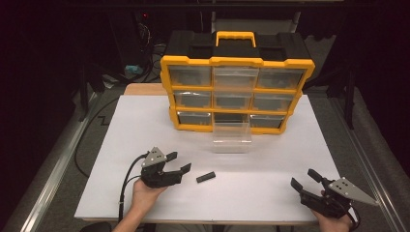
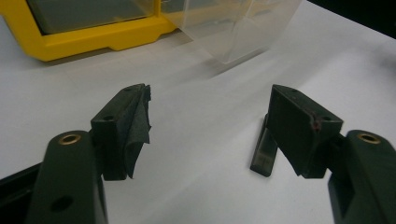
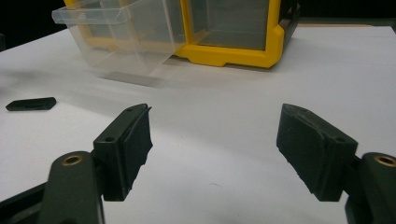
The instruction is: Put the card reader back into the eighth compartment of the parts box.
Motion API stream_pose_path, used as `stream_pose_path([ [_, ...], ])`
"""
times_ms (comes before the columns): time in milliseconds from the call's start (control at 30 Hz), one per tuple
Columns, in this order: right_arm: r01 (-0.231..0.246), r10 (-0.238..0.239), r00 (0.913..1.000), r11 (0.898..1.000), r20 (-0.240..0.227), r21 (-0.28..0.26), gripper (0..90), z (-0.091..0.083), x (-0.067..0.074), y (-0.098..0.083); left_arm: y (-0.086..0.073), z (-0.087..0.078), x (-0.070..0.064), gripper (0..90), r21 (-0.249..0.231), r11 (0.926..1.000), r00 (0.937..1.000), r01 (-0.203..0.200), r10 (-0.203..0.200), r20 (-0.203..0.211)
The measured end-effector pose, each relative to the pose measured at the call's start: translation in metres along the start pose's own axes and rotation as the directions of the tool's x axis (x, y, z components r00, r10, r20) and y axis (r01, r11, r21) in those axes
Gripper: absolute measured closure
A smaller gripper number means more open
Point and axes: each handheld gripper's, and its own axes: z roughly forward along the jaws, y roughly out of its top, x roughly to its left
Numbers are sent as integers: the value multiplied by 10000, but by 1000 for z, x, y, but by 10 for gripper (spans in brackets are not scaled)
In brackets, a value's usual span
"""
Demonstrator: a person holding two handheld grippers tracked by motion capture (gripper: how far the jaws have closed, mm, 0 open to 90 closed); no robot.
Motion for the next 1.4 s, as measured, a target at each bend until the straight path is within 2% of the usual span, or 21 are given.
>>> stream_pose_path([
  [500, -12, 12, 10000, 10000, -57, -6, 261, 1, 1, 0, 8, 17, -10, 333, 393, 9990, 9991, -204, 189, 379],
  [733, -19, 19, 10000, 10000, -53, 20, 261, 1, 1, 0, 17, 25, -17, 356, 786, 9960, 9983, -434, 401, 433],
  [867, -44, 44, 10000, 10000, -56, 3, 261, 1, 1, 0, 22, 30, -22, 363, 1280, 9885, 9965, -800, 763, 335],
  [1033, -6, 6, 10000, 10000, -69, -9, 261, 1, 1, 0, 29, 35, -24, 365, 1768, 9820, 9969, -659, 572, 541],
  [1100, -13, 13, 10000, 10000, -72, -6, 261, 1, 1, 0, 34, 38, -24, 363, 2183, 9743, 9972, -554, 428, 620],
  [1133, -13, 13, 10000, 10000, -72, -6, 261, 1, 1, 0, 34, 38, -24, 363, 2183, 9743, 9972, -554, 428, 620],
  [1167, -6, 6, 10000, 10000, -77, -4, 261, 1, 1, 0, 36, 40, -24, 365, 2457, 9676, 9969, -590, 440, 659],
  [1200, 8, -8, 10000, 10000, -79, -3, 261, 1, 1, 0, 36, 40, -24, 366, 2457, 9676, 9969, -590, 440, 659],
  [1233, 42, -42, 10000, 10000, -68, 34, 261, 1, 1, 0, 39, 43, -25, 367, 2815, 9568, 9959, -727, 544, 720],
  [1267, 49, -49, 10000, 10000, -72, 31, 261, 1, 1, 0, 40, 44, -26, 368, 2979, 9517, 9956, -742, 534, 775],
  [1300, 44, -44, 10000, 10000, -68, 29, 261, 1, 1, 0, 41, 46, -26, 371, 3232, 9427, 9948, -826, 589, 827],
  [1333, 50, -50, 10000, 10000, -76, 28, 261, 1, 1, 0, 42, 47, -28, 386, 3536, 9309, 9944, -917, 667, 821],
  [1400, 53, -52, 10000, 10000, -62, 8, 261, 1, 1, 0, 43, 48, -31, 399, 3802, 9166, 9910, -1240, 953, 935],
])
